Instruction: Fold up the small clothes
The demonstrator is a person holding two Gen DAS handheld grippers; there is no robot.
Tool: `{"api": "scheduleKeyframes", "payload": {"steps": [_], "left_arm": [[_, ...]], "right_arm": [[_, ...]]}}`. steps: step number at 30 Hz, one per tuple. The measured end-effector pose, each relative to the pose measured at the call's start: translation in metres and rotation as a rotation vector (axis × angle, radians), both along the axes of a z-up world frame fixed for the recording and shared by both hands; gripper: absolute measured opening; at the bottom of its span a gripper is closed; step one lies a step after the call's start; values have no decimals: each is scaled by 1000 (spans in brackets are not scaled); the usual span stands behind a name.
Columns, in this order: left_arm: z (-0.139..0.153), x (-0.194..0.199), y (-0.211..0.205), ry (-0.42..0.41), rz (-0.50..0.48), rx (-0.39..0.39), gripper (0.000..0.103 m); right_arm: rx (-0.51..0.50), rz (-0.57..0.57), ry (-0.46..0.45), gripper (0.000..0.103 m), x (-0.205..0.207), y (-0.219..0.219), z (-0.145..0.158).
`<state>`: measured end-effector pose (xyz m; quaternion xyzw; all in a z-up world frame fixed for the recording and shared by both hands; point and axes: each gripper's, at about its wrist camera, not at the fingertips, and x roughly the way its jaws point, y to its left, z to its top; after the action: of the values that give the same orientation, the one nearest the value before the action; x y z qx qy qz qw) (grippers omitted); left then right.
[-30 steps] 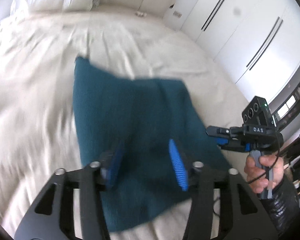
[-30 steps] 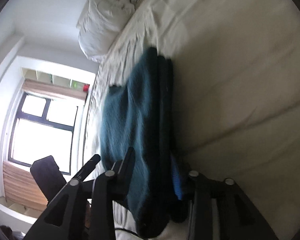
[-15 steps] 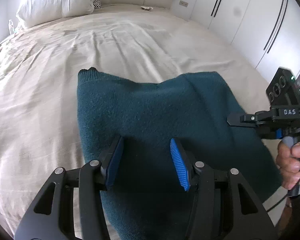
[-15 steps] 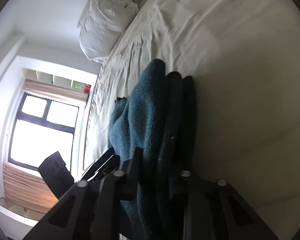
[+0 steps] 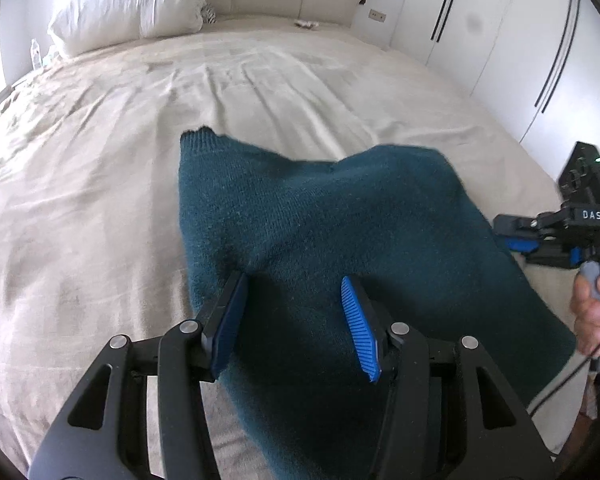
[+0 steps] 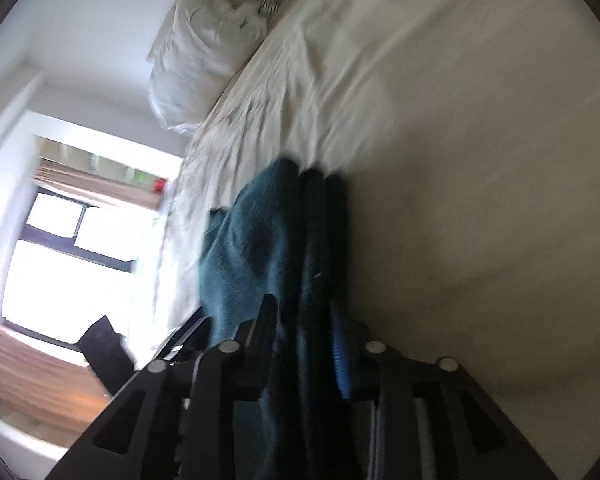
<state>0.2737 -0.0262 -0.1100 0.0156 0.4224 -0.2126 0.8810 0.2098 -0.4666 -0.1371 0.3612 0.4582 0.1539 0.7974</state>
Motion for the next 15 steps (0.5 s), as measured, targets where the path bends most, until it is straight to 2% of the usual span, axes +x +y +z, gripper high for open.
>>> {"api": "scheduleKeyframes", "payload": {"steps": [2,3,5,7,10,12,13,14,15], "left_arm": [[9,-8,2,-9,28,8,49],[14,-12,3,-15,37,-10,49],[23,-21,3,-35,32,-44,49],[24,-30,-4,-36,-4,-49,49],[19,-40,-13,-24,-34,-36,50],[14,-44,-17,-23,-42,-20,53],[12,-45,-18,-24,-44,-11,53],[12,-46,-18,-25,-48,-15,53],[13,-47,-17,-26,-49,-24,53]], "right_arm": [[-118,-72,-22,35,-15,-6,21],[-127,-85,-62,35,-25,-6,34],[-79,-43,-148,35,-38,6,56],[-14,56,-197,35,-47,30,65],[-7,179,-148,35,-50,65,48],[-41,180,-65,35,-49,71,19],[-51,158,-24,31,-46,66,6],[-57,125,3,13,-46,57,-7],[-45,104,12,1,-48,50,-14]]}}
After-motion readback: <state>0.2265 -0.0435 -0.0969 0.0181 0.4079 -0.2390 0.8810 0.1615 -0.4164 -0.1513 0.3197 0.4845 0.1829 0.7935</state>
